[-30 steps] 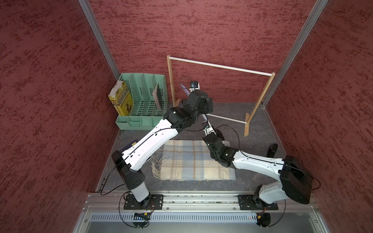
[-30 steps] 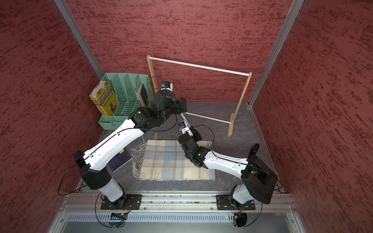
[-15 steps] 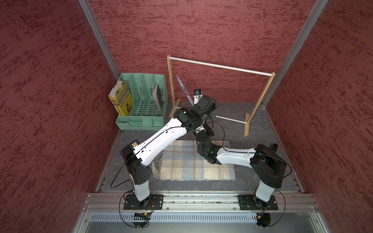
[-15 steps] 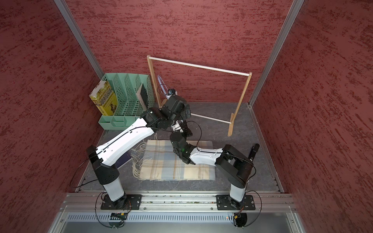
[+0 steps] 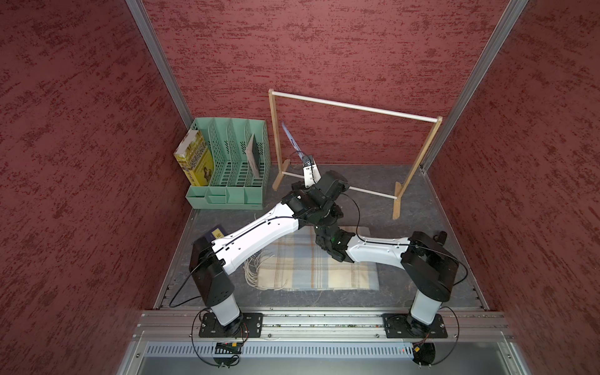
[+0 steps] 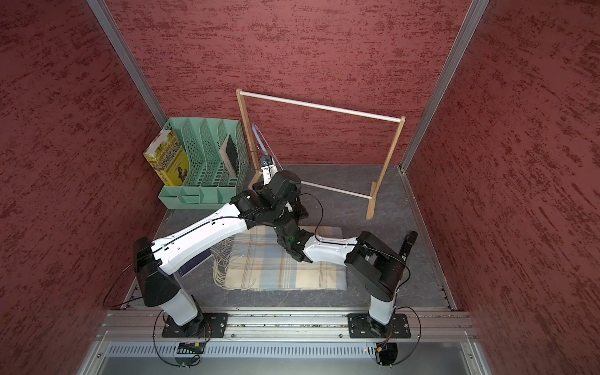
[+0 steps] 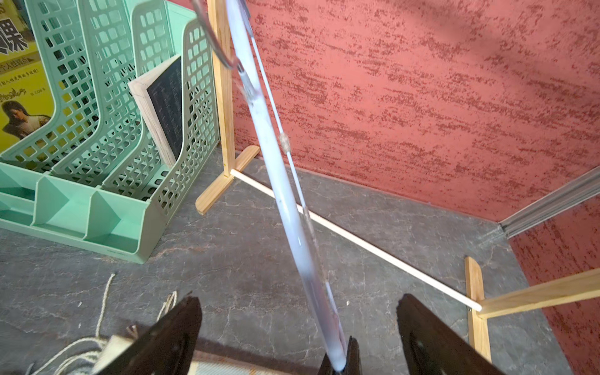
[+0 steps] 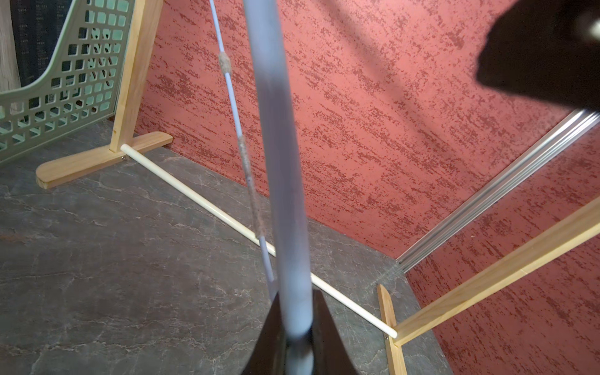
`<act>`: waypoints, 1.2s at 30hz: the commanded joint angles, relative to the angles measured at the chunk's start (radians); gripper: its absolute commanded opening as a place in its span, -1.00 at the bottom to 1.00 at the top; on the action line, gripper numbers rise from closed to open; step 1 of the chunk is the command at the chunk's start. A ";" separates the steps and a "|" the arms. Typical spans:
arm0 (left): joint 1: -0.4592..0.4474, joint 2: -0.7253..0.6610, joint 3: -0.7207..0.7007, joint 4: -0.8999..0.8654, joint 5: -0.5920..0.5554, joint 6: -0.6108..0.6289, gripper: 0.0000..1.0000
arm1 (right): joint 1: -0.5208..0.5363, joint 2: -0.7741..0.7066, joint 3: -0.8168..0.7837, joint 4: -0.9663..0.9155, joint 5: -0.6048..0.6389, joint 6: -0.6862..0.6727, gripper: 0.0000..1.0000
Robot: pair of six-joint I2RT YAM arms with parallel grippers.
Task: Hang the scarf on the hanger
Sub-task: Pick up the hanger from the clothesline.
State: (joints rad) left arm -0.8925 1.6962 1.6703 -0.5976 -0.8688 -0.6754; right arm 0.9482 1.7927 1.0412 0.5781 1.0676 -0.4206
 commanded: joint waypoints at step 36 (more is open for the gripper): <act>0.189 0.142 0.088 0.128 0.028 -0.022 0.09 | 0.009 -0.072 0.071 -0.169 -0.052 0.151 -1.00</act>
State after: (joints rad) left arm -0.7162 1.8206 1.7206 -0.4553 -0.8421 -0.7170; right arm 0.9520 1.7634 1.0653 0.3664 1.0142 -0.2955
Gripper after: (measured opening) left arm 0.550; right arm 0.140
